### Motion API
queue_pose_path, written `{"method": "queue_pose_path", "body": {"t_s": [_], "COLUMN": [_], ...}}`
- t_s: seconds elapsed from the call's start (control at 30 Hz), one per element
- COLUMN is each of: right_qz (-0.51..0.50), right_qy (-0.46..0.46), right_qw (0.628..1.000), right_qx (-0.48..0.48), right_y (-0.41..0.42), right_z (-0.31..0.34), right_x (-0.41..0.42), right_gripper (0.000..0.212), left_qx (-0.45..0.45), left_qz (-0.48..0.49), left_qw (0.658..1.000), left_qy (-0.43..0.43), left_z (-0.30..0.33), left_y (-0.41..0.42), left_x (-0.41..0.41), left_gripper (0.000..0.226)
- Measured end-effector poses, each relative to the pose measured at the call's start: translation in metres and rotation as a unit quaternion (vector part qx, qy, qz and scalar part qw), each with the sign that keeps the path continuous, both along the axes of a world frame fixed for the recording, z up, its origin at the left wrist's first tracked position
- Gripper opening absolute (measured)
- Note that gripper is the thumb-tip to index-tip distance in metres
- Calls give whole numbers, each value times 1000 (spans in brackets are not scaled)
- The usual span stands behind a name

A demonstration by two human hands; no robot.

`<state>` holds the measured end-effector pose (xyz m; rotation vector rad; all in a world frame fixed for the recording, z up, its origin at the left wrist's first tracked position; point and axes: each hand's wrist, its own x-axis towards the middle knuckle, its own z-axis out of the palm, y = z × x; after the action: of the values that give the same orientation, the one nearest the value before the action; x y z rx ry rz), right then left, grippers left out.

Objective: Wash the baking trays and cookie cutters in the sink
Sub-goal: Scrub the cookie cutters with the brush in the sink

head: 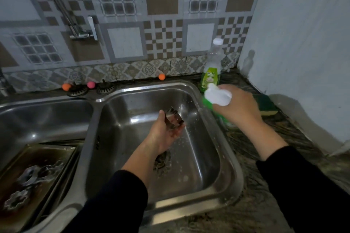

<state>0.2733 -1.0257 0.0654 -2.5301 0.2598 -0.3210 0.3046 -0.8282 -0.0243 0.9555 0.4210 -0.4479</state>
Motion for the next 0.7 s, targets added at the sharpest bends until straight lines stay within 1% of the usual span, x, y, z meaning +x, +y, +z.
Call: {"method": "queue_pose_path", "body": {"t_s": [0.07,0.1,0.17,0.27,0.33,0.4,0.43,0.5,0.57,0.63,0.7], "right_qz": [68,100,131,124,118,126,133,146,146,143,149], "right_qy": [-3,-2,6,41,20,-10,-5,23,15,-13,-4], "right_qw": [996,993,991,991,992,991,991,989,989,989,988], "right_qx": [55,58,28,24,32,36,34,26,30,35,31], "right_y": [34,50,73,83,86,93,97,103,106,114,122], "right_z": [-1,-8,-22,-30,-27,-26,-27,-29,-29,-30,-31], "right_x": [-16,-21,-26,-26,-24,-21,-20,-20,-20,-20,-19], "right_gripper": [58,58,59,59,58,57,57,58,57,56,57], "left_qx": [15,19,18,52,41,47,58,65,70,65,72], "left_qz": [-15,-17,-2,43,63,41,30,51,74,66,51], "left_qw": [1000,999,999,997,996,996,995,994,992,992,991], "left_qy": [-14,-26,-43,-46,-53,-69,-73,-65,-69,-88,-98], "left_z": [-1,0,4,5,6,7,9,11,11,15,15], "left_y": [2,2,5,19,30,34,35,40,48,52,55], "left_x": [-3,-4,-5,-6,-8,-10,-12,-14,-12,-10,-12], "left_gripper": [59,59,56,51,49,50,50,47,44,44,43]}}
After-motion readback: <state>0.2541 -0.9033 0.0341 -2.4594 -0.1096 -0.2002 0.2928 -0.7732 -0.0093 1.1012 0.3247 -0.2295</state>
